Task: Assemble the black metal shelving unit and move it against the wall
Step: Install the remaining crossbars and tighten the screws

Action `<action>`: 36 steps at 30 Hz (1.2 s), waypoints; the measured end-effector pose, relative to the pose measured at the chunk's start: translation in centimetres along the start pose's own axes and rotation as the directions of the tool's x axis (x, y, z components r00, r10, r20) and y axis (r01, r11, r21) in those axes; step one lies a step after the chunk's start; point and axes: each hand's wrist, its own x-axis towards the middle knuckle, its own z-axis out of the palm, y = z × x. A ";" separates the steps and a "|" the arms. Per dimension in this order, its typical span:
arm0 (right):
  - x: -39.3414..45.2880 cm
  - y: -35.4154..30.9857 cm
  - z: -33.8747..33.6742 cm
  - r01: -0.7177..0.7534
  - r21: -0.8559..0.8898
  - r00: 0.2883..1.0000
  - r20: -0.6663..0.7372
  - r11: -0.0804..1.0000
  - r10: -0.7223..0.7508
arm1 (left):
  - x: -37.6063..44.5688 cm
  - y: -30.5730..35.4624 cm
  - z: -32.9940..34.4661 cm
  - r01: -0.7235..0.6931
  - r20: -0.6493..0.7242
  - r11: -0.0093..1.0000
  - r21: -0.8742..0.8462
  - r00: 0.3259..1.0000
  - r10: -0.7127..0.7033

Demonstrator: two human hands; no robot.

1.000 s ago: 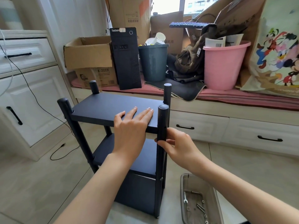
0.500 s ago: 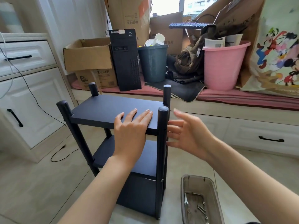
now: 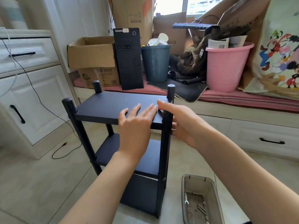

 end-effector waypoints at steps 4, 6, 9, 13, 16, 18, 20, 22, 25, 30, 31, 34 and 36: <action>-0.1 0.1 -0.5 -0.028 -0.040 0.999 0.021 0.999 0.029 | -0.1 0.0 0.1 0.002 -0.008 1.000 -0.008 1.000 -0.002; -0.3 0.2 -1.0 -0.046 0.001 0.998 0.030 0.999 0.046 | -0.2 0.0 0.1 -0.004 -0.018 1.000 -0.008 1.000 0.003; -0.4 0.5 -1.4 -0.044 0.062 0.997 0.067 0.997 0.040 | -0.1 -0.2 0.0 -0.019 -0.023 1.000 -0.003 1.000 0.019; -0.3 0.6 -1.4 -0.039 0.065 0.996 0.077 0.997 0.034 | 0.1 -0.7 -0.5 -0.044 0.171 0.999 -0.019 0.984 0.047; -0.2 0.7 -1.7 -0.033 0.073 0.996 0.087 0.997 0.027 | 0.0 -1.2 -1.0 -0.070 0.273 0.995 -0.072 0.958 0.087; -0.2 0.6 -1.9 -0.027 0.065 0.995 0.099 0.997 0.021 | -0.3 -1.0 -1.3 -0.075 0.285 0.991 -0.114 0.953 0.105; -0.1 0.4 -2.0 -0.024 0.062 0.995 0.097 0.998 0.018 | -0.6 -0.6 -1.2 -0.082 0.252 0.992 -0.095 0.962 0.104; 0.0 0.4 -2.4 -0.014 0.049 0.996 0.091 0.999 0.010 | -0.8 -0.1 -0.8 -0.082 0.183 0.994 -0.065 0.979 0.093; 0.1 0.9 -4.0 0.009 -0.011 0.998 0.065 1.000 -0.009 | -0.9 0.2 0.0 -0.085 0.093 0.996 -0.039 0.992 0.089; 0.1 3.8 -9.2 -0.025 -0.112 1.000 -0.013 0.993 0.024 | -0.9 1.3 1.3 -0.103 -0.054 0.994 -0.022 0.993 0.102; 0.2 4.8 -10.5 -0.051 -0.122 0.999 -0.006 0.991 0.050 | -0.9 1.6 1.5 -0.108 -0.087 0.994 -0.028 0.991 0.105; 0.7 8.8 -14.2 -0.145 -0.125 0.989 0.024 0.982 0.149 | -1.0 2.4 2.3 -0.120 -0.172 0.992 -0.046 0.979 0.111; 0.9 12.1 -16.3 -0.214 -0.125 0.976 0.018 0.969 0.218 | -1.1 2.6 2.7 -0.124 -0.211 0.992 -0.037 0.971 0.114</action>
